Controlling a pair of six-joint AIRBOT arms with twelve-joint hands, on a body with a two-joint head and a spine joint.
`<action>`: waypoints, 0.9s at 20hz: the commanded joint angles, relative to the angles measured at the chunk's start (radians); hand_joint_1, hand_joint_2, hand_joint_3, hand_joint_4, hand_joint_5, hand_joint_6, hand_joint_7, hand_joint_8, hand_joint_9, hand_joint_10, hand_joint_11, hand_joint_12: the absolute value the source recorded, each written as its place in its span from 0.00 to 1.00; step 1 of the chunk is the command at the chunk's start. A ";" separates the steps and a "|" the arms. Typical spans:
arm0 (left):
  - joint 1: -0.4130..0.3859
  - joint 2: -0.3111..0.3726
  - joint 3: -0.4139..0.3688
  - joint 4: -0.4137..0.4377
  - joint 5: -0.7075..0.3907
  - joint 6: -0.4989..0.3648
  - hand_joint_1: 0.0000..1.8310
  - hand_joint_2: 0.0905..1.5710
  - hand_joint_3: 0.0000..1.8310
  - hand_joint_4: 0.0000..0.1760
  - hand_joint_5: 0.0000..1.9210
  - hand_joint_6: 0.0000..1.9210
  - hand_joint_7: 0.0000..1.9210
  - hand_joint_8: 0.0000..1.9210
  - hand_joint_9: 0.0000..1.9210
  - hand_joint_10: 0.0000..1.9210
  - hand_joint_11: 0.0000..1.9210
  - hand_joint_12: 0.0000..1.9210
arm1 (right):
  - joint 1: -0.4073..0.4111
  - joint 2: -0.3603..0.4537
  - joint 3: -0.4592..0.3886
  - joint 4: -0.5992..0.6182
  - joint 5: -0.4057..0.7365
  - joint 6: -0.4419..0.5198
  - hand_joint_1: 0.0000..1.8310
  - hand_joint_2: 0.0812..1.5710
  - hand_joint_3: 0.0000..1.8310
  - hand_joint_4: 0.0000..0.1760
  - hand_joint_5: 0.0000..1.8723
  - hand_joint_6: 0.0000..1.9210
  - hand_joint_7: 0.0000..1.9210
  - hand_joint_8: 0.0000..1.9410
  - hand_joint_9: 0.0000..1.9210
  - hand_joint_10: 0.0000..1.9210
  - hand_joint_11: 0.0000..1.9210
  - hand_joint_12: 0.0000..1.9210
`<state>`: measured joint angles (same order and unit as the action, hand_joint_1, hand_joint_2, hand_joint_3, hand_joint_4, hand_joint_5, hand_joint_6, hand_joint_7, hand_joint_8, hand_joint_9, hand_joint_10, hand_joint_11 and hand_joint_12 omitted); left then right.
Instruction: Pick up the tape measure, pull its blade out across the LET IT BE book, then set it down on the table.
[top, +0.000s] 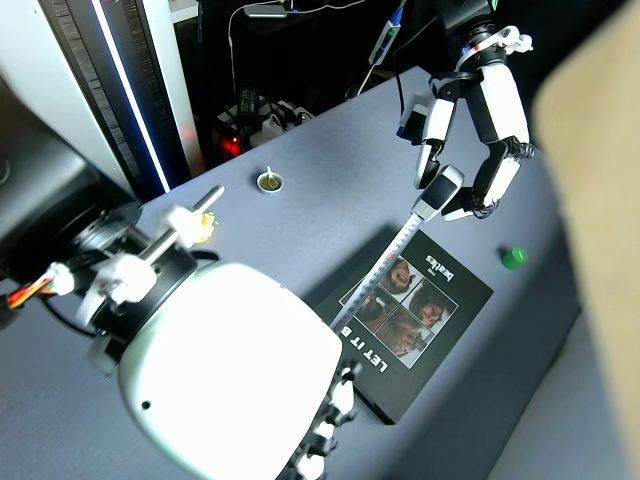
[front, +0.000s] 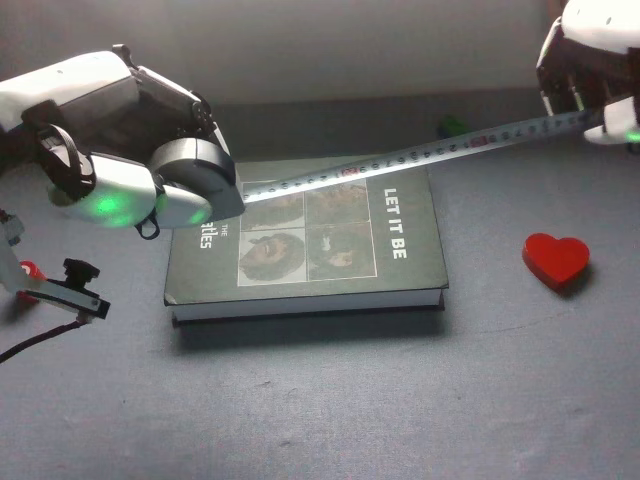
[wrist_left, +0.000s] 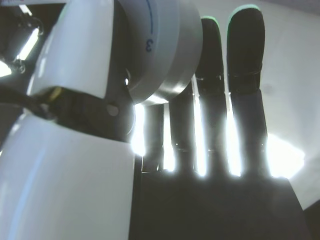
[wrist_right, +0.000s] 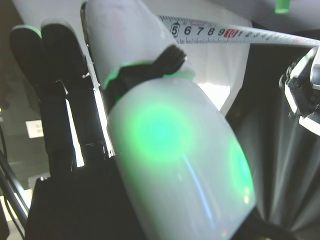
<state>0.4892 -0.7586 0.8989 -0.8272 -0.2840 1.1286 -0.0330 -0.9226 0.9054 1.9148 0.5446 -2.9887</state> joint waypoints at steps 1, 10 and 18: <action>-0.007 0.008 0.004 0.018 -0.093 0.004 0.75 0.70 0.00 0.00 0.45 0.45 0.53 0.53 0.47 0.71 0.43 0.66 | 0.007 0.023 0.007 -0.071 0.022 -0.018 0.75 0.70 0.00 0.00 0.45 0.55 0.54 0.47 0.45 0.67 0.37 0.62; -0.007 0.010 0.004 0.018 -0.093 0.004 0.75 0.72 0.00 0.00 0.43 0.50 0.49 0.57 0.44 0.72 0.44 0.64 | 0.006 0.079 0.008 -0.097 -0.012 -0.018 0.74 0.72 0.00 0.00 0.41 0.58 0.52 0.49 0.44 0.70 0.35 0.64; -0.008 0.010 0.004 0.018 -0.093 0.004 0.75 0.72 0.00 0.00 0.42 0.52 0.49 0.56 0.44 0.72 0.42 0.68 | -0.007 0.098 0.020 -0.097 -0.025 -0.019 0.75 0.71 0.00 0.00 0.43 0.57 0.53 0.48 0.45 0.69 0.36 0.64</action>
<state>0.4900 -0.7578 0.8982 -0.8265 -0.2836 1.1286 -0.0483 -0.8394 0.9192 1.8900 0.4946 -2.9891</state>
